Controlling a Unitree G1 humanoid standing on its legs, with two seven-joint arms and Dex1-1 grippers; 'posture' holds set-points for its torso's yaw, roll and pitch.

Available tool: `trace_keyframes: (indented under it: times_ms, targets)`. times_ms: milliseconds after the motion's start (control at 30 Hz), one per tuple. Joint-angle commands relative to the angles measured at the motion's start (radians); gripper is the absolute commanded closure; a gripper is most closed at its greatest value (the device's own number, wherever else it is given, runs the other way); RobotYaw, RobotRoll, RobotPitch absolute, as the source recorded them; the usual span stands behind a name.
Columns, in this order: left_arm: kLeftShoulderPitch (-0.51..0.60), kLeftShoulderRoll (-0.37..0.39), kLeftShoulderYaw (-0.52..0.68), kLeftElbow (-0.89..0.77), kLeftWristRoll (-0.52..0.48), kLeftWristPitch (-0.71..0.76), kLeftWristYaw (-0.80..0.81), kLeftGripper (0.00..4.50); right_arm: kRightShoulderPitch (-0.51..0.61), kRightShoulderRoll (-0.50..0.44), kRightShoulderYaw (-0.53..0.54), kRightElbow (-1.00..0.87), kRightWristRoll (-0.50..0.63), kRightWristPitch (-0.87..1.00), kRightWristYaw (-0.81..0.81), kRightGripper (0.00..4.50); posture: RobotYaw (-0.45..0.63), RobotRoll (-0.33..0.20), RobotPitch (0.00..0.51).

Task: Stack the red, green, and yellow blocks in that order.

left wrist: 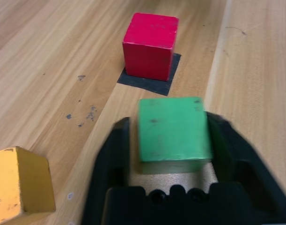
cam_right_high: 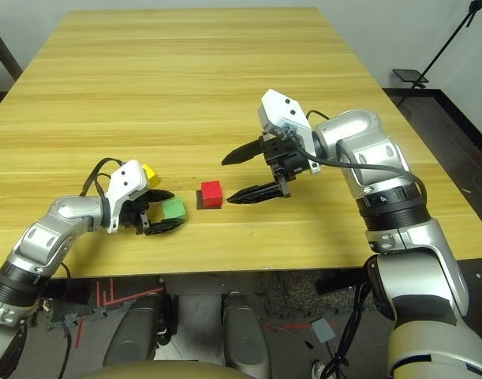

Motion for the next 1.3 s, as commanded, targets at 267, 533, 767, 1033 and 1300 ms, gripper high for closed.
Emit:
trace_keyframes:
  times_ms: [267, 533, 767, 1033, 1300]
  targets:
    - [-0.121, 0.097, 0.008, -0.24, -0.067, 0.318, -0.04, 2.44, 0.051, -0.041, -0.033, 0.002, -0.023, -0.008, -0.021, 0.0, 0.27, -0.121, 0.099]
    - [-0.389, 0.003, -0.037, -0.144, -0.115, 0.365, -0.087, 2.44, 0.129, -0.052, -0.057, -0.032, -0.014, 0.005, -0.07, 0.0, 0.24, -0.086, 0.102]
    - [-0.446, -0.11, -0.103, 0.13, -0.062, 0.14, -0.181, 2.44, 0.199, -0.077, -0.096, -0.097, 0.002, 0.041, -0.117, 0.0, 0.16, -0.082, 0.097]
    - [-0.462, -0.167, -0.102, 0.359, 0.007, -0.04, -0.218, 2.44, 0.25, -0.103, -0.137, -0.167, 0.026, 0.095, -0.16, 0.0, 0.12, -0.086, 0.096]
    - [-0.456, -0.199, -0.092, 0.427, 0.042, -0.106, -0.232, 2.44, 0.266, -0.121, -0.153, -0.206, 0.046, 0.132, -0.178, 0.0, 0.1, -0.095, 0.104]
